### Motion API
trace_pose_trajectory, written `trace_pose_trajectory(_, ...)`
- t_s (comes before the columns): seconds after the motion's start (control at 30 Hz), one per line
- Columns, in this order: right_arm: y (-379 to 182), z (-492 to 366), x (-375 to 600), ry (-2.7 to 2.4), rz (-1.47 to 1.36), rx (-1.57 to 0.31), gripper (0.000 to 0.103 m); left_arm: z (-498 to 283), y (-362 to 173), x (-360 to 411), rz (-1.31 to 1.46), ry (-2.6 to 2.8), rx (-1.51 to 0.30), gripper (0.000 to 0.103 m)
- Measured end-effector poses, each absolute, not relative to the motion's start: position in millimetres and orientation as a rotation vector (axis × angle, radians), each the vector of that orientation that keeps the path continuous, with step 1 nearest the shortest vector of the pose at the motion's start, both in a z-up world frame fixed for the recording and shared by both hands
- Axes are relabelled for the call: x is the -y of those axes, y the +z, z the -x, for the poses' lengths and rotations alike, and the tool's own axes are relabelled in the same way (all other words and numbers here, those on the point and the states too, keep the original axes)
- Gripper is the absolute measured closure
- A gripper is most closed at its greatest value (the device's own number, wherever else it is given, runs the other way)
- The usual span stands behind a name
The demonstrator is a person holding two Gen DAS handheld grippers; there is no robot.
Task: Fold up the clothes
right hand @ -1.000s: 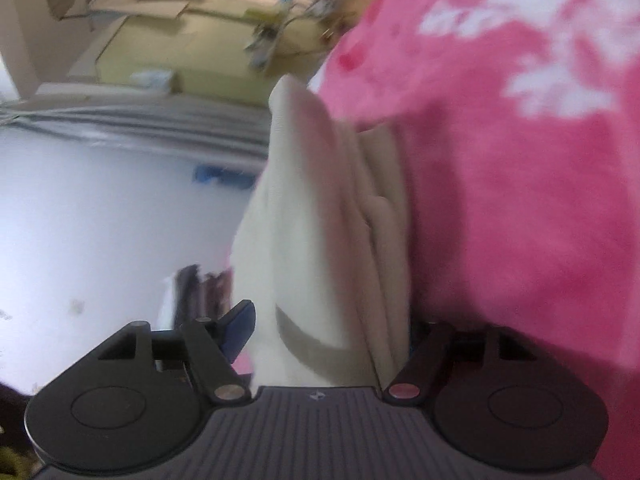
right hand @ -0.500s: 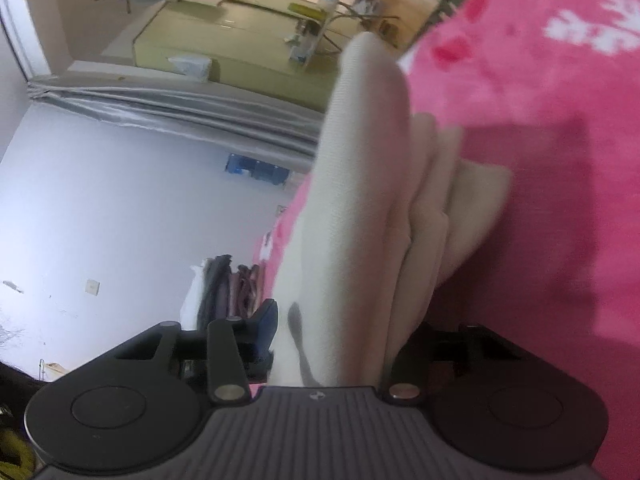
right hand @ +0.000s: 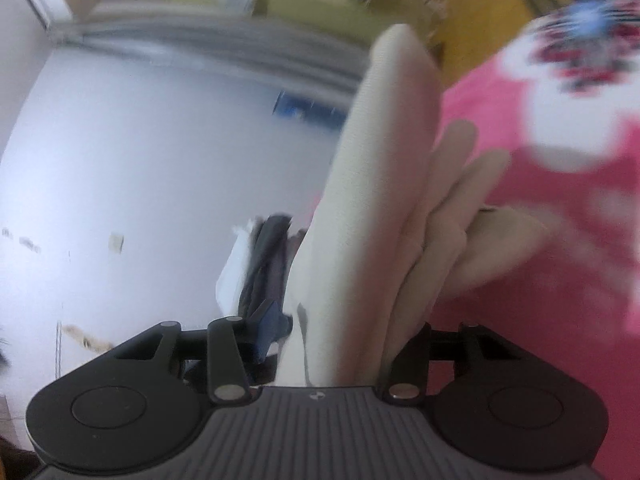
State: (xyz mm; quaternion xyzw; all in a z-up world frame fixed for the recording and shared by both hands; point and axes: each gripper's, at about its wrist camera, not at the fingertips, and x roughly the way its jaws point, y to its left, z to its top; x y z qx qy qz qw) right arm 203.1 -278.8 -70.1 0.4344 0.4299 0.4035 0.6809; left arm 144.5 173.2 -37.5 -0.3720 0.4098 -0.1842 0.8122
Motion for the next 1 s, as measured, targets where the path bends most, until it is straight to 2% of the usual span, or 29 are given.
trace_pose_trajectory(0.27,-105.5,-239.0,161.4,0.903,-0.842,-1.085,0.053,-175.6,-4.0,-252.0,0.666,-0.232,-0.791,0.038)
trace_pose_trajectory(0.43,-127.6,-261.5,88.0,0.899,-0.757,-1.158,0.051,-192.8,-46.0,-254.1,0.479,-0.025,-0.852,0.035)
trace_pose_trajectory(0.5,-139.8,-263.3,68.0,0.908,-0.728,-1.162,0.052,-192.3,-66.3,-248.1,0.408,0.012,-0.88,0.031)
trace_pose_trajectory(0.77,-112.6,-266.6,118.3,0.889,-0.726,-1.152,0.037,-173.0,-42.7,-238.9,0.363,-0.019,-0.842,0.035)
trace_pose_trajectory(0.93,-70.9,-278.7,162.0,0.734,-0.687,-0.998,0.035,-157.4,-31.1,-252.2,0.275,-0.013,-0.756,0.034)
trace_pose_trajectory(1.0,-49.6,-274.2,168.7,0.712,-0.626,-0.909,0.04,-147.8,-25.3,-254.4,0.232,-0.014,-0.71,0.033)
